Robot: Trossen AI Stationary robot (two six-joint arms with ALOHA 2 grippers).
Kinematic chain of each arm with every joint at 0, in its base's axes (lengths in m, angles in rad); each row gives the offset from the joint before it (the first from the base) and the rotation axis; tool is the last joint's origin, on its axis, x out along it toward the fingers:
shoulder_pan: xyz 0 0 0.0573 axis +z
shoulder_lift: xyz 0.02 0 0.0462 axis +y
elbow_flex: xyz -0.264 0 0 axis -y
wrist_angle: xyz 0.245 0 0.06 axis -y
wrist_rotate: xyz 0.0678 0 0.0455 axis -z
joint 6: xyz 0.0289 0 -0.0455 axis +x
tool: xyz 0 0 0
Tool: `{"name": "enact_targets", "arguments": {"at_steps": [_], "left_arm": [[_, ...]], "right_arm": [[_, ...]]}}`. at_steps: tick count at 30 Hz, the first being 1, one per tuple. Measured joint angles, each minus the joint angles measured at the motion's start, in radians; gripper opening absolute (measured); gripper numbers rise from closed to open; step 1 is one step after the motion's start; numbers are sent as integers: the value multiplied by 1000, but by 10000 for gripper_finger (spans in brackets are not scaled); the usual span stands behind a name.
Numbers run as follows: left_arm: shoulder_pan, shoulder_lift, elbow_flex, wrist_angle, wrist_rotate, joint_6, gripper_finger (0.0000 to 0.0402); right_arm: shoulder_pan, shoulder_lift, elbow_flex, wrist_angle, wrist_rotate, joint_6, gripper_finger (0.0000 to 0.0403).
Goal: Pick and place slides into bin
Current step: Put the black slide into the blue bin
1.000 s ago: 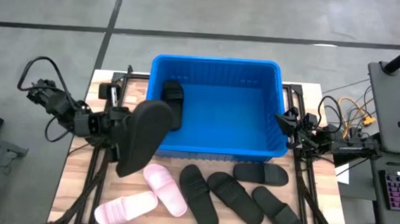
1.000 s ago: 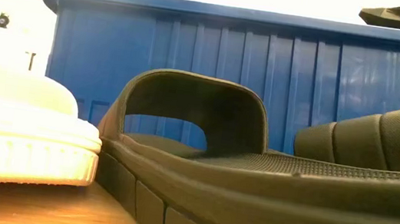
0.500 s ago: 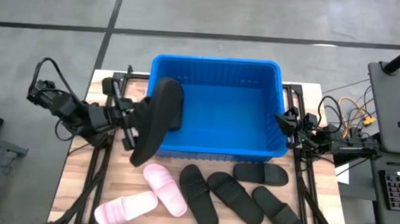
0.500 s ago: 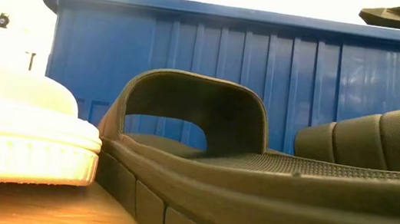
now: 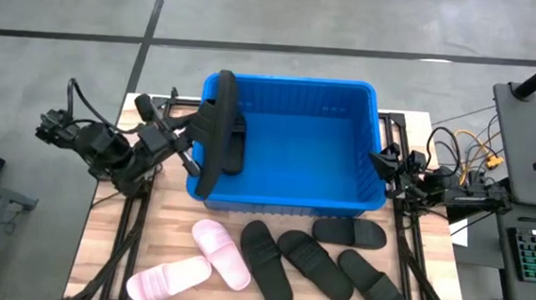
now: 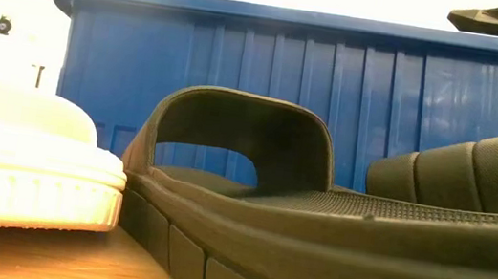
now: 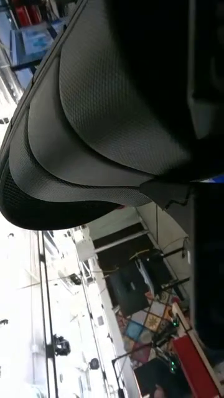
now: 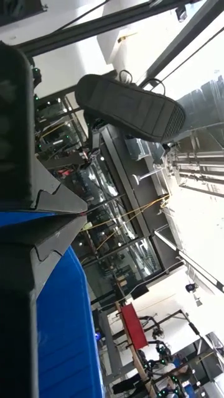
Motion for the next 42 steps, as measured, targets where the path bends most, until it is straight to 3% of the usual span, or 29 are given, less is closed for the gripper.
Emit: {"name": "enact_targets", "arguments": {"at_steps": [15,28,42], "left_arm": [[169,162,160,0,-79,262,0],[320,344,290,-33,-81,233,0],[381,451,297,-129,-123,232,0]], "right_arm": [[1,0,0,-2,11,-4,8],[1,0,0,-2,15,-2,8],[1,1,-3,-5,20,-76,8]]}}
